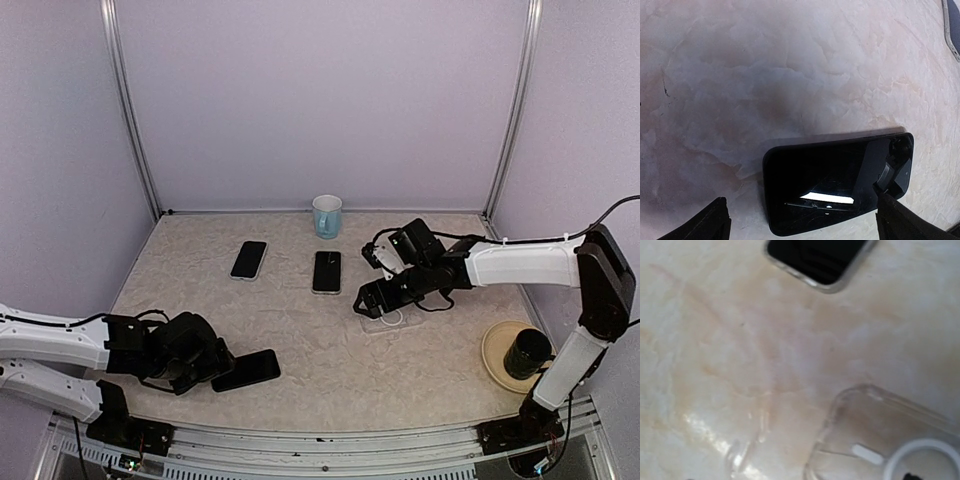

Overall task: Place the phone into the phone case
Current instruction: Move the phone to the center of the board, then pick up the phone from the center of the board.

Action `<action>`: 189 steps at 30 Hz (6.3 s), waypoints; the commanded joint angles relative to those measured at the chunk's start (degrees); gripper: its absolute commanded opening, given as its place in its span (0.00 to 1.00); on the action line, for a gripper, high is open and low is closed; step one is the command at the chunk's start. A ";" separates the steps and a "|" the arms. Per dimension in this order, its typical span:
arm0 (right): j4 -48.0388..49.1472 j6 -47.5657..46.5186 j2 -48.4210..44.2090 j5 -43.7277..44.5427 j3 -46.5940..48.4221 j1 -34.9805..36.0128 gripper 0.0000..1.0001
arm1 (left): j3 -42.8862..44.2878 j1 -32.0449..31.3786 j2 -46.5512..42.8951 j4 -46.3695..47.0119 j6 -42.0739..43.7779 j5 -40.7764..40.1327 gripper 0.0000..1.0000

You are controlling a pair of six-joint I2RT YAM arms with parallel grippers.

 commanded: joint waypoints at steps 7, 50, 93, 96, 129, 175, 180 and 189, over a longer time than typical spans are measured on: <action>1.56 0.57 2.72 -1.91 3.03 1.48 0.88 | -2.41 -0.54 -0.26 4.67 -1.56 2.32 0.99; 0.95 0.16 3.57 -2.05 3.62 1.48 0.89 | 1.37 -1.58 13.29 22.08 6.54 5.83 0.99; -1.45 -1.95 -7.74 1.51 -3.04 -3.15 0.90 | 12.91 -3.39 26.98 28.70 19.48 14.69 0.99; -1.29 -1.85 -8.85 1.22 -4.12 -4.10 0.90 | 13.26 -3.52 27.43 29.00 19.88 14.96 0.99; -1.21 -3.83 -13.31 -1.03 -6.97 -7.87 0.94 | 21.36 -2.97 21.49 18.56 52.84 5.35 0.99; 0.89 -2.51 -15.56 -2.78 -11.44 -7.92 1.00 | 26.48 3.44 42.88 28.92 77.92 21.54 0.96; 0.86 -2.47 -15.29 -2.88 -11.32 -7.92 1.00 | 27.71 2.79 44.57 27.35 78.06 20.72 0.93; 0.72 -2.48 -15.13 -2.56 -11.21 -7.93 1.00 | 28.73 0.00 46.49 24.78 78.54 16.76 0.88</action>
